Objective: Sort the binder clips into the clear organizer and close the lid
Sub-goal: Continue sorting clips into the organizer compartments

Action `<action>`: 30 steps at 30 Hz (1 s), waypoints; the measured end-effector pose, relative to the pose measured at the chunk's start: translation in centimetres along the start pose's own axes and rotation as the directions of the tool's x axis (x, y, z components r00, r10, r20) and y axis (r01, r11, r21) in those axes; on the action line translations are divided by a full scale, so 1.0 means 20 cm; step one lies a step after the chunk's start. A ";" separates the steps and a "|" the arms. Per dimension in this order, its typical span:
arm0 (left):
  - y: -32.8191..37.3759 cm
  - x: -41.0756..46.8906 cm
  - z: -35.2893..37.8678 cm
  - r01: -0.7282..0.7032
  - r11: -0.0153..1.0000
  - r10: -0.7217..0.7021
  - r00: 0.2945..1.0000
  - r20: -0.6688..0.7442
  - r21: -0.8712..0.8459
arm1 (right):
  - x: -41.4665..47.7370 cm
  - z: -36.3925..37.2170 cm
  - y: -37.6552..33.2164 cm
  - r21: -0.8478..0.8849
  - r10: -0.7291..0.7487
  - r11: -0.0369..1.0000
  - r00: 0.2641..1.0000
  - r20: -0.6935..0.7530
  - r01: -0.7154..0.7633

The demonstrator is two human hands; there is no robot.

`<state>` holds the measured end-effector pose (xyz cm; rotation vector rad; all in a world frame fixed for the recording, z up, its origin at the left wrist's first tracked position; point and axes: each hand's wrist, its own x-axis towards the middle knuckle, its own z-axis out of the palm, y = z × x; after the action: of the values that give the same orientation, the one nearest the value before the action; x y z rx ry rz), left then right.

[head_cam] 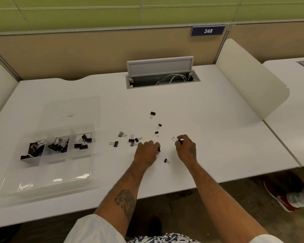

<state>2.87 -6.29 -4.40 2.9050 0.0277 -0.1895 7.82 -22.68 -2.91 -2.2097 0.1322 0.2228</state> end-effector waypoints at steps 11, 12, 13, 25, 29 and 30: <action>-0.27 -0.13 -0.34 0.172 0.199 -0.406 0.910 0.079 -0.965 | -0.06 0.28 -0.32 0.223 0.006 0.975 0.996 0.083 -0.025; -0.31 -0.16 -0.37 0.169 0.152 -0.415 0.905 0.092 -0.974 | -0.07 0.32 -0.36 0.230 0.006 0.973 0.995 0.099 -0.029; -0.36 -0.18 -0.39 0.163 0.113 -0.431 0.897 0.100 -0.980 | -0.08 0.37 -0.39 0.228 0.001 0.973 0.994 0.112 -0.027; -0.99 -0.49 -0.57 0.193 0.209 -0.676 0.737 0.001 -0.959 | -0.32 0.82 -0.80 0.332 -0.049 0.942 0.960 0.275 -0.047; -1.17 -0.56 -0.58 0.210 0.251 -0.684 0.729 -0.020 -0.945 | -0.40 0.95 -0.88 0.346 -0.085 0.938 0.951 0.298 -0.024; -1.20 -0.56 -0.59 0.227 0.270 -0.679 0.734 -0.018 -0.936 | -0.41 0.97 -0.90 0.348 -0.090 0.937 0.951 0.297 -0.020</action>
<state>-7.57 19.71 2.93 1.6559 0.8346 0.3117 0.67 3.82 1.28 -1.7975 -0.0407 0.4849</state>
